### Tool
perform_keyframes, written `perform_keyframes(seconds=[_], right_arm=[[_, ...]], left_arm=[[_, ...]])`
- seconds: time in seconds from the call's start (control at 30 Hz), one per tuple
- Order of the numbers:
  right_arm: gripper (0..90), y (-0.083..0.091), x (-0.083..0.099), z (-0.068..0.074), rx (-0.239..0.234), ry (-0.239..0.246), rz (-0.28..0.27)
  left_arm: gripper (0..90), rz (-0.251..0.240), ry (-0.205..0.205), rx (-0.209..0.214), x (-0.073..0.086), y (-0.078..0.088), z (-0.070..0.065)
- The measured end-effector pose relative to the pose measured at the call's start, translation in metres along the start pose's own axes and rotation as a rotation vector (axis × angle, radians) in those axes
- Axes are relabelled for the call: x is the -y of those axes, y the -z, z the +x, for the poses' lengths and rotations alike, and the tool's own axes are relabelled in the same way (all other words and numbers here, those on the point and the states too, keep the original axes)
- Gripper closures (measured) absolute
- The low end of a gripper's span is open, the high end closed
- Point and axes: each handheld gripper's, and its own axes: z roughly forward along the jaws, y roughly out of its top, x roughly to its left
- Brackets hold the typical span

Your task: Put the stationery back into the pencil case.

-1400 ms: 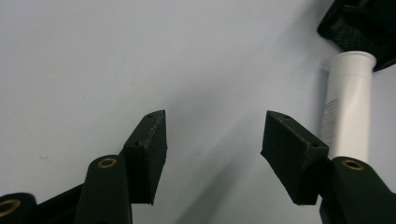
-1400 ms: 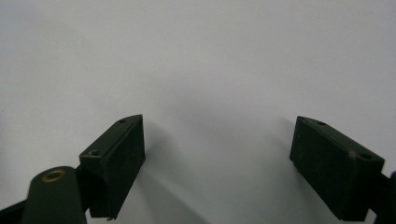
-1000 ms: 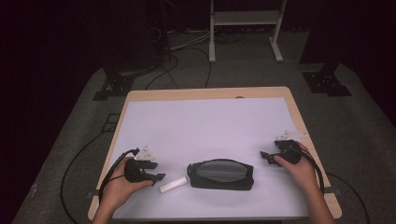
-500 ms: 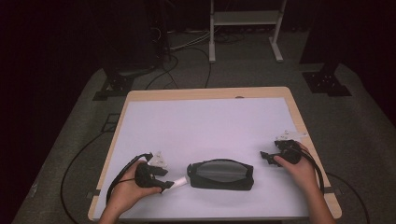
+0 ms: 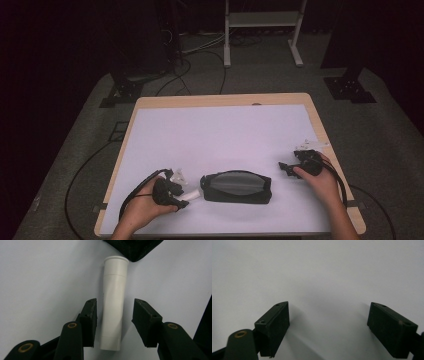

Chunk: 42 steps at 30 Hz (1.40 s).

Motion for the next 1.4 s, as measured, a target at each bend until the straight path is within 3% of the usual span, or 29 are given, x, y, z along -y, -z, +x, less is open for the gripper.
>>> perform_keyframes(seconds=[0.27, 0.57, 1.0, 1.4], right_arm=[[16.6, 0.000, 0.000, 0.000, 0.000, 0.000, 0.000], [16.6, 0.000, 0.000, 0.000, 0.000, 0.000, 0.000], [16.6, 0.000, 0.000, 0.000, -0.001, -0.001, 0.000], [16.6, 0.000, 0.000, 0.000, -0.001, -0.002, 0.000]], left_arm=[[61.9, 0.059, -0.013, 0.001, 0.000, -0.005, 0.000], [67.5, 0.080, -0.022, -0.005, -0.001, -0.007, 0.001], [71.2, 0.076, -0.021, 0.002, -0.001, -0.006, 0.004], [71.2, 0.034, -0.011, -0.010, 0.001, 0.015, 0.006]])
